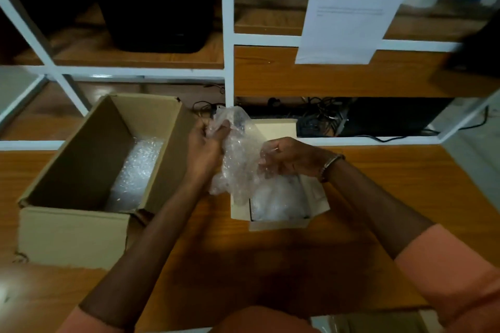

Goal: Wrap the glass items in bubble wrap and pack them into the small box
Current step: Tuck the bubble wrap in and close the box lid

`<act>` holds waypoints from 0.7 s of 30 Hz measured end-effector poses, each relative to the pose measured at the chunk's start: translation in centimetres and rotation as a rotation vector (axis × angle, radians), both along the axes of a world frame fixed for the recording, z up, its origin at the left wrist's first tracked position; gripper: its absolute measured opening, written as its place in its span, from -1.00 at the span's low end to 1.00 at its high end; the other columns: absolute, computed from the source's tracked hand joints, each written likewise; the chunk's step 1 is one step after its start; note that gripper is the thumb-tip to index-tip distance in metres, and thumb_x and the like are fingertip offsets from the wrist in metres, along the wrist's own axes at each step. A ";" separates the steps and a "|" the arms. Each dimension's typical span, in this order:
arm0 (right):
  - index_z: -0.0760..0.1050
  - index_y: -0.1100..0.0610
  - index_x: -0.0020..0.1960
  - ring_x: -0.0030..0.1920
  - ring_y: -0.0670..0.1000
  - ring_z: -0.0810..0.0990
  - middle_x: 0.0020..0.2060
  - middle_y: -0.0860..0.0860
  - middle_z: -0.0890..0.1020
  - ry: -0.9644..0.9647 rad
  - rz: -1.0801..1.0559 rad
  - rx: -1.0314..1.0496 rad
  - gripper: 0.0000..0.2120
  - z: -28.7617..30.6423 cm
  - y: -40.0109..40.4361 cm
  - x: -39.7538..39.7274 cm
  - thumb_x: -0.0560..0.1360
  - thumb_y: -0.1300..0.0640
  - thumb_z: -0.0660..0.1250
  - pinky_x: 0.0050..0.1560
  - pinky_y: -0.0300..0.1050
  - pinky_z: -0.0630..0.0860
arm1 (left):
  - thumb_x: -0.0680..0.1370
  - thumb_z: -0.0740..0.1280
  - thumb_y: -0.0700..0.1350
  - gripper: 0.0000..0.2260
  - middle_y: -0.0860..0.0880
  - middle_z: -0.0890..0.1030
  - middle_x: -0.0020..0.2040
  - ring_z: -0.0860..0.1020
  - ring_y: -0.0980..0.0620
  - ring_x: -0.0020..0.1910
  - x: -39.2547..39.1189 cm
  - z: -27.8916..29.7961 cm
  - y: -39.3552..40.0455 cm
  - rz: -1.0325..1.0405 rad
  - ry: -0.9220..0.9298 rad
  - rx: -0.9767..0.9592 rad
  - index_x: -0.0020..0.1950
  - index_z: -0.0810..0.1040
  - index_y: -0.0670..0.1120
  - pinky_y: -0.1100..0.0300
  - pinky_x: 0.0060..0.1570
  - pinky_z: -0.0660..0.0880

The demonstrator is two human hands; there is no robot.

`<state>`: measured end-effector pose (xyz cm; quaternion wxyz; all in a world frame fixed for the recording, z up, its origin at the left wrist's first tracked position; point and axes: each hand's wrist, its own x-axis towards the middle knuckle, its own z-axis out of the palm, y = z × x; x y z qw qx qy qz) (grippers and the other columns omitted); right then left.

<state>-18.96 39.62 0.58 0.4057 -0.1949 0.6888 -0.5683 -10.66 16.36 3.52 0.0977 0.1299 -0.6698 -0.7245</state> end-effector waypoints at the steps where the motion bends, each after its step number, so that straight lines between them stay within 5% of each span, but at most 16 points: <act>1: 0.61 0.16 -0.03 0.10 0.19 0.71 -0.02 0.14 0.71 -0.031 -0.023 -0.004 -0.83 -0.7 1.0 0.1 0.54 0.08 0.55 0.23 0.14 0.65 | 0.67 0.42 -0.02 -0.82 -0.22 0.71 0.13 0.70 -0.31 0.09 -0.2 -0.6 0.3 0.006 -0.020 -0.012 0.21 0.55 -0.05 -0.38 0.06 0.65; 3: 0.55 0.27 0.01 0.13 0.28 0.70 0.01 0.22 0.65 -0.038 -0.087 0.092 -0.57 -1.8 3.6 -0.2 0.49 -0.06 0.60 0.21 0.19 0.65 | 0.65 0.44 -0.01 -0.78 -0.28 0.70 0.12 0.68 -0.37 0.09 -0.6 -2.0 0.5 -0.007 -0.064 -0.034 0.19 0.55 -0.10 -0.38 0.04 0.65; 5: 0.56 0.38 0.13 0.10 0.20 0.70 0.04 0.24 0.67 0.074 -0.111 0.305 -0.43 -2.4 6.4 -0.5 0.52 -0.13 0.55 0.08 0.02 0.67 | 0.63 0.47 -0.01 -0.78 -0.23 0.72 0.07 0.71 -0.32 0.06 -0.7 -3.3 1.0 -0.052 -0.134 -0.047 0.15 0.56 -0.11 -0.26 0.01 0.71; 7: 0.71 0.15 0.12 0.07 0.03 0.70 0.03 0.05 0.76 0.158 -0.103 0.481 -0.64 -3.1 9.1 -0.9 0.56 -0.13 0.50 -0.01 -0.19 0.63 | 0.61 0.50 -0.03 -0.76 -0.19 0.74 0.06 0.74 -0.22 0.05 -0.6 -4.9 2.0 -0.098 -0.201 -0.053 0.16 0.59 -0.13 -0.16 0.04 0.72; 9: 0.75 0.00 0.05 0.10 0.01 0.72 0.02 -0.06 0.78 0.194 -0.087 0.575 -0.71 -3.3 10.7 -1.6 0.50 -0.20 0.55 0.10 -0.08 0.65 | 0.62 0.50 -0.05 -0.77 -0.12 0.76 0.02 0.75 -0.14 0.01 -0.5 -6.5 3.1 -0.106 -0.232 -0.048 0.19 0.62 -0.14 -0.02 -0.02 0.73; 13: 0.62 0.24 -0.12 -0.18 0.02 0.58 -0.22 0.03 0.63 0.389 -0.117 0.656 -0.44 -3.7 11.7 -3.3 0.37 -0.27 0.63 -0.16 -0.02 0.45 | 0.67 0.43 -0.05 -0.81 -0.05 0.72 0.03 0.71 -0.02 -0.07 -0.2 -8.4 4.8 -0.056 -0.250 -0.100 0.25 0.60 -0.07 0.21 -0.27 0.60; 15: 0.51 0.10 -0.20 -0.24 -0.05 0.46 -0.26 -0.02 0.53 0.555 -0.029 0.747 -0.54 -3.9 11.2 -3.9 0.42 -0.24 0.60 -0.22 -0.09 0.31 | 0.68 0.41 -0.05 -0.73 -0.09 0.71 0.13 0.70 -0.04 -0.03 -0.1 -9.4 5.3 -0.051 -0.290 -0.111 0.36 0.55 -0.06 0.13 -0.22 0.59; 18: 0.63 0.04 0.17 0.08 0.06 0.62 0.11 0.02 0.68 0.816 0.016 0.821 -0.65 -4.4 10.1 -3.9 0.51 -0.14 0.55 0.01 -0.05 0.49 | 0.64 0.46 -0.05 -0.54 -0.17 0.65 0.30 0.68 -0.11 0.07 -0.4 -10.4 5.9 -0.034 -0.335 -0.238 0.49 0.42 -0.06 -0.01 -0.06 0.64; 21: 0.60 0.03 0.31 0.25 0.13 0.57 0.22 0.05 0.65 1.005 -0.130 0.803 -0.52 -4.3 8.5 -3.2 0.47 -0.14 0.56 0.18 0.10 0.58 | 0.56 0.56 -0.01 -0.27 -0.20 0.46 0.51 0.52 -0.21 0.40 -0.2 -11.0 6.4 0.028 -0.294 -0.694 0.62 0.28 -0.10 -0.09 0.29 0.51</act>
